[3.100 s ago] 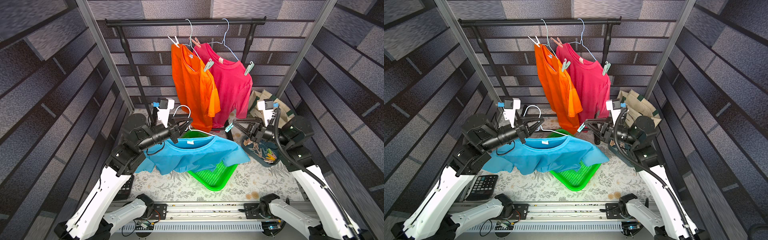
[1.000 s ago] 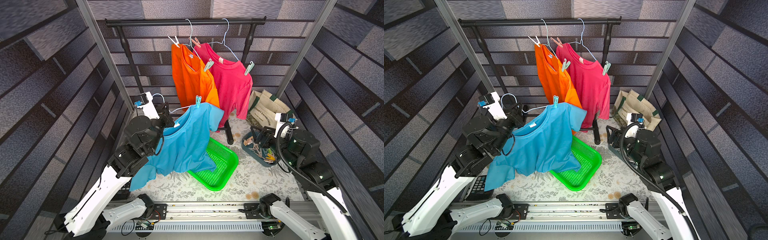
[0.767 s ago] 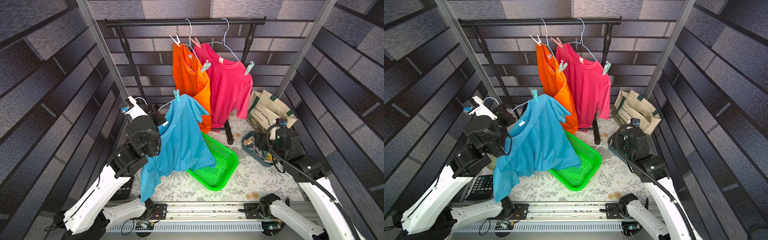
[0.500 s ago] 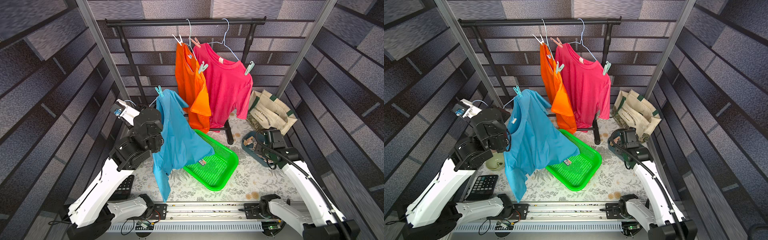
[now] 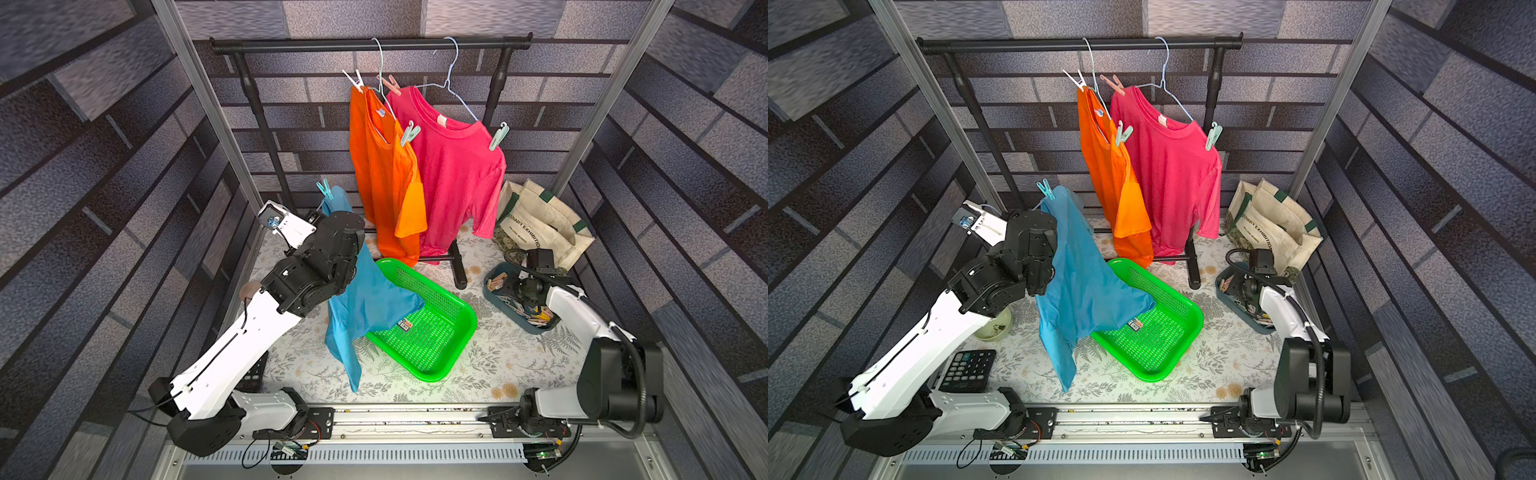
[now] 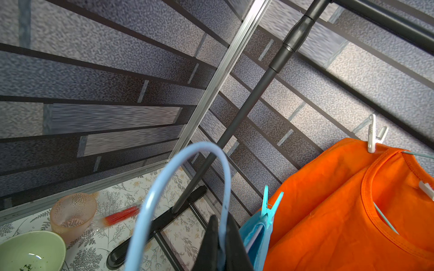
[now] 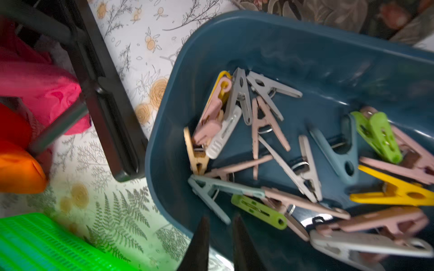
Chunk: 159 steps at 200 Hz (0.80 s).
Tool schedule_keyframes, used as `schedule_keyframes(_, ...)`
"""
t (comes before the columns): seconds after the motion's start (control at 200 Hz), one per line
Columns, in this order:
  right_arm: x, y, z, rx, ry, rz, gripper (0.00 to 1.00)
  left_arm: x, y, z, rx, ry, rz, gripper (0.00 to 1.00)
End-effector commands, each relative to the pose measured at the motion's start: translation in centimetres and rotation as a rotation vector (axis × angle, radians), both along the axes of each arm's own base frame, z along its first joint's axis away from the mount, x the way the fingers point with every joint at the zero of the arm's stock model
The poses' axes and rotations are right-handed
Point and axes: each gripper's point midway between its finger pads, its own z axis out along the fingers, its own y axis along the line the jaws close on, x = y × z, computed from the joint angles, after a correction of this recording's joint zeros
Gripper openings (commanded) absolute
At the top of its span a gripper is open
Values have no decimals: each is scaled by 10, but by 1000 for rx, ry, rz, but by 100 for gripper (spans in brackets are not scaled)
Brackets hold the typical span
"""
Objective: Use clothespins to secure the t-shirt on both sides of the hanger
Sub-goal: Pick up the clothespin from the storage box.
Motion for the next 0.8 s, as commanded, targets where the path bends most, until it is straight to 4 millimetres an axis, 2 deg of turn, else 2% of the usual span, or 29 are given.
schedule_keyframes(0.0,39,-3,9,78,-93,-28,21,-10,9,13,-5,-49,81,0)
schedule_keyframes(0.1,56,-7,0,107,-96,-60,41,-9,7,13,17,-48,109,0)
schedule_keyframes(0.215,66,-9,-16,116,-64,-79,47,-5,2,11,38,-37,121,0)
schedule_keyframes(0.23,66,-9,-20,120,-54,-81,47,-4,1,11,40,-36,123,0)
schedule_keyframes(0.245,76,-10,-11,120,-79,-80,47,-4,1,11,42,-33,122,0)
schedule_keyframes(0.301,83,-8,-14,136,-78,-73,47,-2,-1,10,46,-29,122,0)
schedule_keyframes(0.356,88,-6,-17,153,-79,-68,41,1,-3,8,47,-26,121,0)
schedule_keyframes(0.606,91,0,-30,187,-56,-62,23,7,-8,3,47,-14,111,0)
schedule_keyframes(0.726,83,-2,-34,170,-28,-60,22,10,-9,0,41,-3,97,0)
schedule_keyframes(0.792,76,-4,-35,151,-12,-65,27,9,-9,0,39,-3,94,0)
